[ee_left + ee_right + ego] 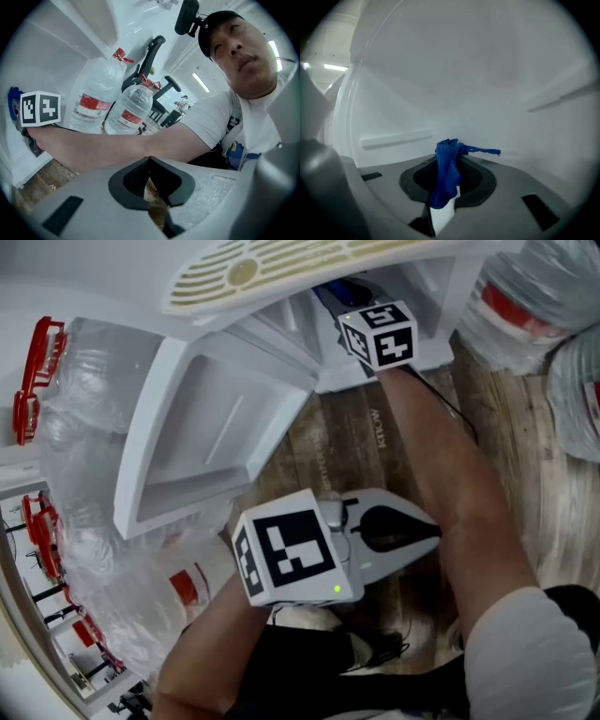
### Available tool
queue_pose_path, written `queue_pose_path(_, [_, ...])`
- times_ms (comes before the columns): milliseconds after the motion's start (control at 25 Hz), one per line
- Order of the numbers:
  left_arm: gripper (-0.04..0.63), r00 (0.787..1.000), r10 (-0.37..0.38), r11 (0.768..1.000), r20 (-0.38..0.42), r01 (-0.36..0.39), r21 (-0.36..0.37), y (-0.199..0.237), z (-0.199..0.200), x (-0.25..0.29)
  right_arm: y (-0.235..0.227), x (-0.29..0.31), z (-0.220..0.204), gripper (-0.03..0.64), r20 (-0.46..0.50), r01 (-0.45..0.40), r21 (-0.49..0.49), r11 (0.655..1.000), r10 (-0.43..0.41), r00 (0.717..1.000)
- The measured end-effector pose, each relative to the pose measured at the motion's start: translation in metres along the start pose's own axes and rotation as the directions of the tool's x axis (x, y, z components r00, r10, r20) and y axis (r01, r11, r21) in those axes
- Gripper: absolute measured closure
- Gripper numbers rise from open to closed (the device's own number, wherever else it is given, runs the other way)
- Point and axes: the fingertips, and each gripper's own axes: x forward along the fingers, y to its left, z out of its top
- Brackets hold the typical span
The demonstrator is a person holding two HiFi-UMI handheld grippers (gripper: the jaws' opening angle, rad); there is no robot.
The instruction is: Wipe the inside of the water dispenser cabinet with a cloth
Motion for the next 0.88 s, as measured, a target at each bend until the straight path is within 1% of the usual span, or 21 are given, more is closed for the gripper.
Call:
queue_pose_path(120, [0.592,1.000,0.003,1.000,0.012,-0.003,-0.006,0.001,0.001,0.001,-0.003,-0.002,-0.008,0.552,-0.019,0.008,0.006,1.000,-0.008,1.000])
queue_pose_path(240, [0.592,1.000,-0.001,1.000,0.011,0.001,-0.006,0.002,0.002,0.002,0.000,-0.010,0.005,0.552,0.017,0.001,0.019,1.000,-0.002,1.000])
queue_pose_path(360, [0.592,1.000,-0.011,1.000,0.019,0.011,-0.005,0.001,0.004,0.004,0.011,-0.022,0.046,0.552,0.125,-0.021,0.007,1.000,0.020,0.992])
queue_pose_path(480, [0.592,1.000,-0.014,1.000,0.015,0.014,-0.005,0.001,0.004,0.007,0.028,-0.032,0.098,0.552,0.255,-0.056,-0.014,0.998,0.058,0.965])
queue_pose_path(560, [0.592,1.000,-0.011,1.000,0.014,0.011,-0.006,0.002,0.005,0.008,0.029,-0.040,0.129,0.552,0.334,-0.057,0.017,0.998,0.048,0.941])
queue_pose_path(640, [0.592,1.000,-0.006,1.000,0.016,0.006,-0.007,0.004,0.006,0.007,0.021,-0.044,0.148,0.552,0.385,-0.040,0.065,0.997,0.012,0.923])
queue_pose_path(680, [0.592,1.000,-0.004,1.000,0.016,0.004,-0.008,0.004,0.006,0.007,0.015,-0.044,0.152,0.552,0.398,-0.033,0.088,0.996,-0.005,0.917])
queue_pose_path(760, [0.592,1.000,0.000,1.000,0.010,0.000,-0.005,0.004,0.004,0.006,0.006,-0.042,0.149,0.552,0.398,-0.022,0.117,0.993,-0.027,0.917])
queue_pose_path(880, [0.592,1.000,0.003,1.000,-0.004,-0.003,-0.003,0.003,0.001,0.006,-0.007,-0.036,0.127,0.552,0.355,-0.002,0.136,0.991,-0.047,0.934])
